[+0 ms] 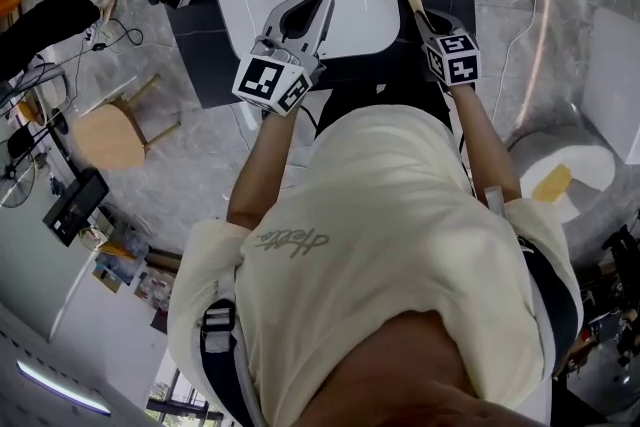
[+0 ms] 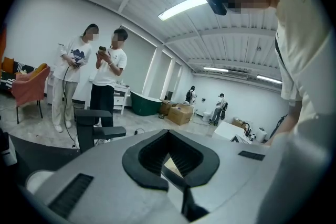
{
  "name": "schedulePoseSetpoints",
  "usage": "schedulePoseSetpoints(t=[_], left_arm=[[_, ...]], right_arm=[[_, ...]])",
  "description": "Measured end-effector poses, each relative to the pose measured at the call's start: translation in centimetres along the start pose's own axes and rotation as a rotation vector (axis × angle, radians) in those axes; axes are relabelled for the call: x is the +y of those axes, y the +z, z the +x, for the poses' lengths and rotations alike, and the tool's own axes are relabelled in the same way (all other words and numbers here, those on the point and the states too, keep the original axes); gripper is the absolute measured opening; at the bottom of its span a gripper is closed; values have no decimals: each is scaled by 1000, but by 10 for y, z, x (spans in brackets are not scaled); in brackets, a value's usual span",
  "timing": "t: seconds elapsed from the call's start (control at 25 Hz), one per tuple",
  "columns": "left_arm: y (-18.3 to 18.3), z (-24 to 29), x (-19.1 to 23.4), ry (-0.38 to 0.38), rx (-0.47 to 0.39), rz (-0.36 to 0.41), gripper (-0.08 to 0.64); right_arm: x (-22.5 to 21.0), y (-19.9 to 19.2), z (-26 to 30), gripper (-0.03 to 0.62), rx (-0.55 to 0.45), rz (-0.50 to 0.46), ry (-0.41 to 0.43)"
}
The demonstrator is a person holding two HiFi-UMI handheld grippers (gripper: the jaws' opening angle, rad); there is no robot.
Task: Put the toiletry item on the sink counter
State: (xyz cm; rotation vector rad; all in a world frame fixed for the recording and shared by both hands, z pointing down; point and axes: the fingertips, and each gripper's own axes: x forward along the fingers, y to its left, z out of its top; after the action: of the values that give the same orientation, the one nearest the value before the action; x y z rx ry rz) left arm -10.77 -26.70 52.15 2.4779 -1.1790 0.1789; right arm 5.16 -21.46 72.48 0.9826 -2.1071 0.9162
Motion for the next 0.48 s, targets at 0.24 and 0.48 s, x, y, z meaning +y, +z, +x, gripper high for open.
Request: schedulePoseSetpoints(t=[0.24,0.48], left_arm=[[-4,-2,11,4,-2,-18,3],[-9,-9,20,11,3,-28,3]], right_arm=[[-10,-6,7,25,7,43,-78],[-11,-6,13,25,15,77,-88]])
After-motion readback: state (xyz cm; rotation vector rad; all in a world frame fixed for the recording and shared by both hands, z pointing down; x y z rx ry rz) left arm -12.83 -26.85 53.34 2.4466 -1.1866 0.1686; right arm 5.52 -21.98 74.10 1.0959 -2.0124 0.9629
